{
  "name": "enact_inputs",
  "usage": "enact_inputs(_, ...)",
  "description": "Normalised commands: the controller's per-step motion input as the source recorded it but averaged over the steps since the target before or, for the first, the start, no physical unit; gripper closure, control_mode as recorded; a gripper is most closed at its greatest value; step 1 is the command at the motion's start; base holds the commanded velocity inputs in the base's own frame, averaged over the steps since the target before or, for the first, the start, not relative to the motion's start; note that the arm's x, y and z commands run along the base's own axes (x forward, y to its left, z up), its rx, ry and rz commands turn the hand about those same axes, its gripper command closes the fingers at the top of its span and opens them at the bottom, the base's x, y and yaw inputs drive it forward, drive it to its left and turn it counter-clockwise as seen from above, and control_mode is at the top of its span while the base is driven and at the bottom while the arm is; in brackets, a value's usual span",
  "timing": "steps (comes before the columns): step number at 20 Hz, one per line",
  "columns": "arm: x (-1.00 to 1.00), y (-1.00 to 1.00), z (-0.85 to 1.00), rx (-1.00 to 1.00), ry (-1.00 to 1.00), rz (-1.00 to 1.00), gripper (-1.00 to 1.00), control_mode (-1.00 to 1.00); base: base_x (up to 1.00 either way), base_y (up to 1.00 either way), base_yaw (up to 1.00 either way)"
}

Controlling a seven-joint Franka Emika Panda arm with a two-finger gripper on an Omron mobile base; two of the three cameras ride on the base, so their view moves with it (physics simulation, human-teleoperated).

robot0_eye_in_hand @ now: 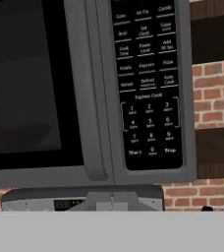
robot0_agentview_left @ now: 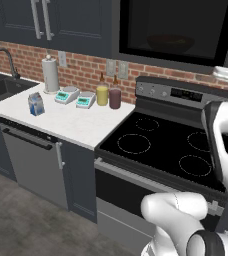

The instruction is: Pick the cucumber from the sink and place it in the bowl. Then pick the bowl and place it in the microwave. Then close the microwave door and press the start button.

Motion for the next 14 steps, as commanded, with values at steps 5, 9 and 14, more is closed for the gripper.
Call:
enact_inputs(5,0.14,-0.4,0.0,0.04,0.0,0.02,1.0,-1.0,0.0,0.0,0.0)
enact_inputs(9,0.21,-0.46,0.0,0.05,0.0,0.01,1.0,-1.0,0.0,0.0,0.0)
enact_inputs(14,0.25,-0.3,-0.01,0.02,-0.02,0.03,1.0,-1.0,0.0,0.0,0.0)
